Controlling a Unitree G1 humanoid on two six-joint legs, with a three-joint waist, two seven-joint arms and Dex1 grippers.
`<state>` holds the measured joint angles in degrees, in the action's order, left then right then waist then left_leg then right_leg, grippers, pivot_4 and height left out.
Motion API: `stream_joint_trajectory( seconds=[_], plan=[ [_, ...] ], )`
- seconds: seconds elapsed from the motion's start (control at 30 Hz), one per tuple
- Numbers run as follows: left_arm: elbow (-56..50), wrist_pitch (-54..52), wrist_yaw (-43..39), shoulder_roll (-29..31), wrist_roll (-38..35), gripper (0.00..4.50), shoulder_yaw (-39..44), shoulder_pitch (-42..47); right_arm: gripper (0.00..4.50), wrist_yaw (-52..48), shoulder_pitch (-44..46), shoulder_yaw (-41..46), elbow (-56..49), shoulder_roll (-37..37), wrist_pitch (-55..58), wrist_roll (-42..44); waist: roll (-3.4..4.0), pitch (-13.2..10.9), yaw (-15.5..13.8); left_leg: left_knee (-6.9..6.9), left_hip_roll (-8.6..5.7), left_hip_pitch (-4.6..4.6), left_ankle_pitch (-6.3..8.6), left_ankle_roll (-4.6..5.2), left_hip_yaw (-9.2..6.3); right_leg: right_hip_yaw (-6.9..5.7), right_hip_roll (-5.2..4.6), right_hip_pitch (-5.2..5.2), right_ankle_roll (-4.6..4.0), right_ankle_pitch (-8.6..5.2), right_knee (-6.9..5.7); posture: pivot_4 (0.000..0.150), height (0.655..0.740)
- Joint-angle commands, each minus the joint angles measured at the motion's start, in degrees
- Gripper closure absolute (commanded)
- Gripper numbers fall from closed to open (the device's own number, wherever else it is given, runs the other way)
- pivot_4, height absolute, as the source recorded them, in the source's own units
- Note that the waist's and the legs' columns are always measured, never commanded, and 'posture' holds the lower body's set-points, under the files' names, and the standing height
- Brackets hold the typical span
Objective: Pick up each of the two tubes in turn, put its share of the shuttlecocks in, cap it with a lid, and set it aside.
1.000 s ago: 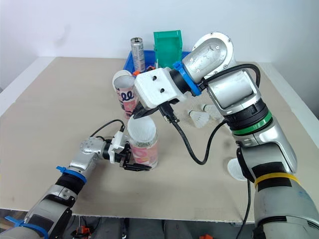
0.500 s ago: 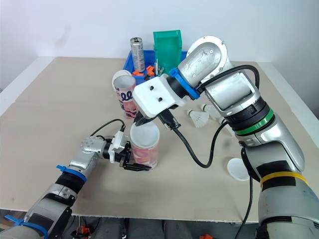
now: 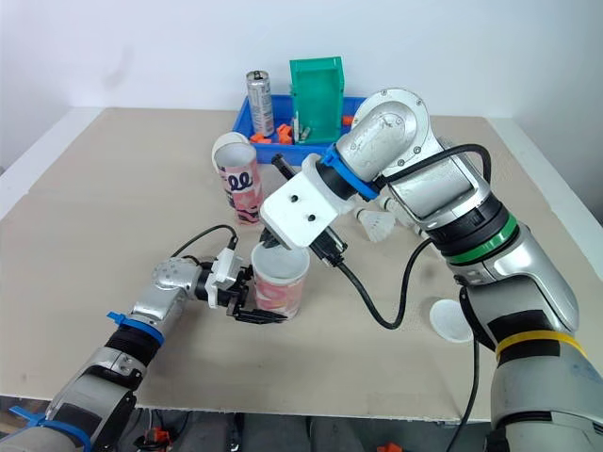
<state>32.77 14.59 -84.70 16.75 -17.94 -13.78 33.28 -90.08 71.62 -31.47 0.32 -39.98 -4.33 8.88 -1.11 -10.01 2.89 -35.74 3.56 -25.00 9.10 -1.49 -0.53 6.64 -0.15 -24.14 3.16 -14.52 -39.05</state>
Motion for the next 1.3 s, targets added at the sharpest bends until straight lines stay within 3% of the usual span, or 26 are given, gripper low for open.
stream_joint_trajectory(
  seconds=[0.03, 0.5, 0.83, 1.07, 1.17, 1.3],
  plan=[
    [2.3, -1.2, 0.9, 1.9, 3.0, 0.88, -0.1, -1.2, 4.47, -2.3, 0.1, 1.7, -0.2, 0.3, -1.3, -1.3, 0.00, 0.0, 0.0, 0.00, 0.00, 0.00, 0.00, 0.00, 0.00, 0.00, 0.00, 0.00, 0.00, 0.00, 0.00, 0.150, 0.7362],
    [2.2, -1.5, 0.9, 1.9, 3.0, 0.88, 0.0, -1.1, 4.47, -2.4, 3.0, 3.6, 1.5, 0.7, -0.9, -0.8, 0.00, 0.0, 0.0, 0.00, 0.00, -0.01, 0.00, 0.00, 0.00, 0.00, 0.00, -0.01, -0.01, 0.00, 0.00, 0.150, 0.7362],
    [2.2, -1.7, 1.0, 2.1, 2.9, 0.88, 0.2, -1.0, 4.47, -2.4, 1.6, 0.0, -1.7, -3.3, -2.1, 1.6, 0.00, 0.0, 0.0, 0.02, 0.00, -0.02, 0.00, 0.00, 0.00, 0.00, -0.01, -0.03, -0.02, -0.01, 0.00, 0.150, 0.7362],
    [2.1, -1.8, 1.1, 2.2, 2.8, 0.88, 0.3, -1.1, 4.47, -2.4, 0.6, -1.3, -1.3, -2.1, -5.0, -0.9, 0.00, 0.0, 0.0, 0.04, 0.00, -0.01, 0.00, 0.00, 0.00, 0.00, -0.01, -0.04, -0.02, -0.01, 0.00, 0.150, 0.7362],
    [1.9, -1.9, 1.3, 2.2, 2.8, 0.88, 0.4, -1.2, 3.57, -2.4, -1.0, -1.6, -1.1, -0.6, -4.8, -1.5, 0.00, 0.0, 0.0, 0.04, 0.00, -0.01, 0.00, 0.00, 0.00, 0.00, 0.00, -0.04, -0.03, -0.01, 0.00, 0.150, 0.7362],
    [1.3, -2.1, 1.4, 2.2, 2.7, 0.88, 0.4, -1.6, 1.68, -2.0, -2.8, -1.0, -0.8, 2.0, -3.5, -2.9, 0.00, 0.0, 0.0, 0.03, 0.00, 0.00, 0.00, 0.00, 0.01, 0.00, -0.01, -0.01, -0.02, -0.01, 0.00, 0.150, 0.7362]
  ],
)
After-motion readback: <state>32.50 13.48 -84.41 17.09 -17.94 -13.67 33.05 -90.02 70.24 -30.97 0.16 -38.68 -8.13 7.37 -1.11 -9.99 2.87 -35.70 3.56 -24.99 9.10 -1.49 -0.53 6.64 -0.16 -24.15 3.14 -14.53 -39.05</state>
